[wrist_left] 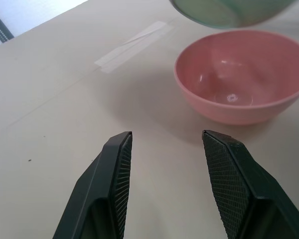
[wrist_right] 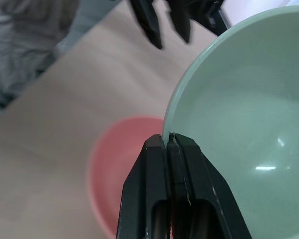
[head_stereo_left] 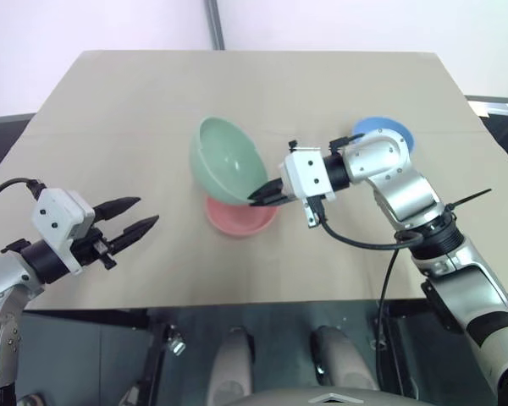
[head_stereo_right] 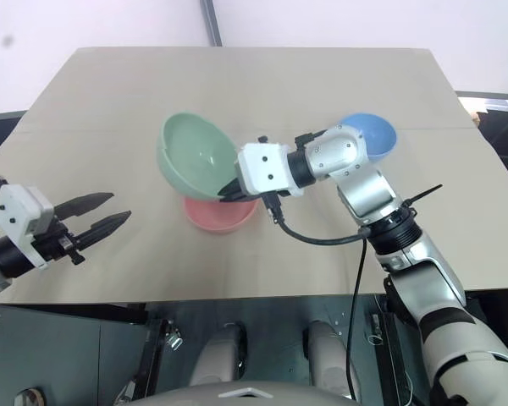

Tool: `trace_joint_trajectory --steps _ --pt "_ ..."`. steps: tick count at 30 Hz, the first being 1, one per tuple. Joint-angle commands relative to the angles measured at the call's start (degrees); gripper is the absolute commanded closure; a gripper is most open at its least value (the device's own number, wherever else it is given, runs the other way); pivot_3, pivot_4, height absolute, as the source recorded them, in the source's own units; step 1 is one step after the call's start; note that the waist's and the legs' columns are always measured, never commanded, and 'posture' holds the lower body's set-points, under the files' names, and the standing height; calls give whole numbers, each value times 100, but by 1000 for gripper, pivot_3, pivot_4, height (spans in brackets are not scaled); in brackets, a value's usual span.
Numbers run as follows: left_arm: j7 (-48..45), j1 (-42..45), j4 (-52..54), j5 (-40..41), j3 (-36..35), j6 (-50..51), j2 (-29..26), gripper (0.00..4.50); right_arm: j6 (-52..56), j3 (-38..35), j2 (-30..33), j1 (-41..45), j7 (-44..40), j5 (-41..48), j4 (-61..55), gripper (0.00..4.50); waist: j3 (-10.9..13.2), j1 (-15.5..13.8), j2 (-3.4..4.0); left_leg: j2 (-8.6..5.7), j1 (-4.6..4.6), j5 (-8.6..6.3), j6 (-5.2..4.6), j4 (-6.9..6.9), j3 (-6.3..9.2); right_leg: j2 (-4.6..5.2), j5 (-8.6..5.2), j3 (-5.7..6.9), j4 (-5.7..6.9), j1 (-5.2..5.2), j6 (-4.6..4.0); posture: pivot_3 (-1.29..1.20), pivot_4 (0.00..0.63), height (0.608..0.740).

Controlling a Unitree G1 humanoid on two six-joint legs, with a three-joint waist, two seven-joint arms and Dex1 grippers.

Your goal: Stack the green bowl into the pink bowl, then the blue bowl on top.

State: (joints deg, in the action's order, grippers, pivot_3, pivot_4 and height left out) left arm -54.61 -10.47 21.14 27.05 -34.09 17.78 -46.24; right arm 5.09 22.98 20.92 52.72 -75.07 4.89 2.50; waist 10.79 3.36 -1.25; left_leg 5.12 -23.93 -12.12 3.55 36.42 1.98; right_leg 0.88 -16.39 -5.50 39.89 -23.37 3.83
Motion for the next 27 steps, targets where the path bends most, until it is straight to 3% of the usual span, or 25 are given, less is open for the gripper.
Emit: trace_joint_trajectory --steps 1,3,5,11,17,21,27 --pt "-55 0 -11 -35 -58 -213 -101 2133 341 13 169 -8 -68 85 -502 3240 0 -5 0 0 0 0 0 0 0 0 0 0 0 0 0 0 150 740" --pt "-48 -6 -19 -24 -57 -209 -98 2133 461 3 189 14 -28 120 -642 2677 0 -5 0 0 -1 0 0 1 0 0 0 -1 -1 0 0 0 150 740" --pt "-17 -2 -14 -35 -32 -219 -85 2133 544 -43 170 23 115 93 -724 1771 0 2 0 0 -1 0 0 -2 0 0 0 -1 -2 -1 -1 0 150 740" --pt "84 1 147 -2 84 -179 -24 2133 1139 -796 422 203 849 177 -310 1771 0 -14 -1 0 -3 0 0 -4 -1 1 0 -1 -4 -1 -1 0 150 740" --pt "256 168 376 107 329 -23 -1 2133 844 -1027 1124 524 1797 -631 1686 1771 -2 -93 -4 -1 -3 0 0 -2 -5 2 -1 -2 -8 -1 -2 0 150 740" --pt "291 245 456 139 441 42 -14 2133 1005 -1092 1192 733 2139 -816 3116 1771 -1 -67 -3 -1 -4 0 0 -9 -17 1 -1 -17 -10 -7 -2 0 150 740" --pt "290 254 565 193 425 128 -70 2133 961 -1037 1136 946 2330 -1074 4355 1771 1 13 1 -1 -9 -1 -1 -17 -22 1 -1 -22 -17 -15 -2 0 150 740"
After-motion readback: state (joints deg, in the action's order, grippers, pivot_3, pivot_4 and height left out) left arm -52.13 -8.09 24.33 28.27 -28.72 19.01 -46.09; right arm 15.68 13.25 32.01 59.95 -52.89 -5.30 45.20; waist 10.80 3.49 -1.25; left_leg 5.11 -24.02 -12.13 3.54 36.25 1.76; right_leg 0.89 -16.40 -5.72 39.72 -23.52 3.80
